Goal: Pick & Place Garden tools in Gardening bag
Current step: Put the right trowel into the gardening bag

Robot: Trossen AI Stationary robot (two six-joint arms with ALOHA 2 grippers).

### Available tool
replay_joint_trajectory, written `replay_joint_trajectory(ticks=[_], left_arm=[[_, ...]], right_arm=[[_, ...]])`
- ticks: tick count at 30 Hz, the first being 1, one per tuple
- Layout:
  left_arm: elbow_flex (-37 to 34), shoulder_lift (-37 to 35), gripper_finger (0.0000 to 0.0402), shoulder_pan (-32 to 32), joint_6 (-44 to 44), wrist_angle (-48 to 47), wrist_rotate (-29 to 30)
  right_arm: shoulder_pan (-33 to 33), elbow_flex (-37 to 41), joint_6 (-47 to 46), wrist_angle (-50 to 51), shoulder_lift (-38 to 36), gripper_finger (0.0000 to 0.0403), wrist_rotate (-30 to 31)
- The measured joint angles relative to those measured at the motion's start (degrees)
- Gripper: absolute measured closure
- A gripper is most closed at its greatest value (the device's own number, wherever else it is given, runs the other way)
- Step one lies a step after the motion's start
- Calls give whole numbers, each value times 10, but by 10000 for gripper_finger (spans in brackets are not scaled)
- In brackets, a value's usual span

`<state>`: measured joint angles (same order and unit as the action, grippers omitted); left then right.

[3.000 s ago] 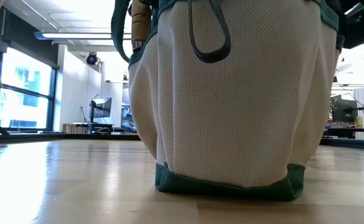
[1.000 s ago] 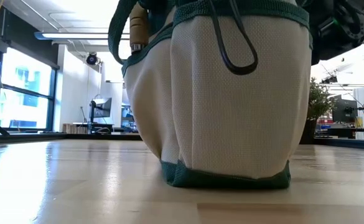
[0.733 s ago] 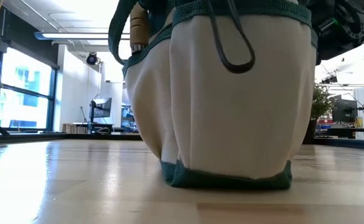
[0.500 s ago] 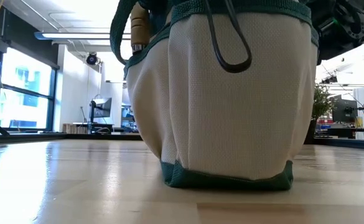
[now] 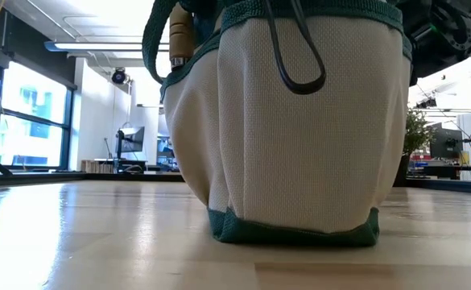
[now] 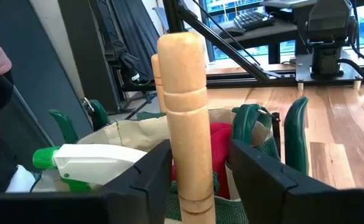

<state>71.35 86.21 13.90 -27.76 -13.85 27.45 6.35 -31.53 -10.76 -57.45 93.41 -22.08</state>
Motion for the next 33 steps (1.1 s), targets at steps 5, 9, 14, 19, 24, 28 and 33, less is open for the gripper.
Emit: replay_joint_trajectory(ticks=[5,9,14,19,24,28,33], left_arm=[[0,0,233,0,0,0,0],[0,0,233,0,-1,0,0],[0,0,233,0,-10,0,-4],[0,0,233,0,-14,0,-12],[0,0,233,0,-25,0,-12],[0,0,233,0,-25,0,-11],[0,0,233,0,-28,0,-11]], right_arm=[[-4,0,-5,7,0,234,1],[-5,0,-11,16,0,237,1],[-5,0,-15,28,0,238,1],[-5,0,-27,41,-1,273,-2],[-5,0,-25,62,-1,350,-4],[-5,-1,-29,71,-1,349,-4],[-5,0,-45,96,-2,349,-3]])
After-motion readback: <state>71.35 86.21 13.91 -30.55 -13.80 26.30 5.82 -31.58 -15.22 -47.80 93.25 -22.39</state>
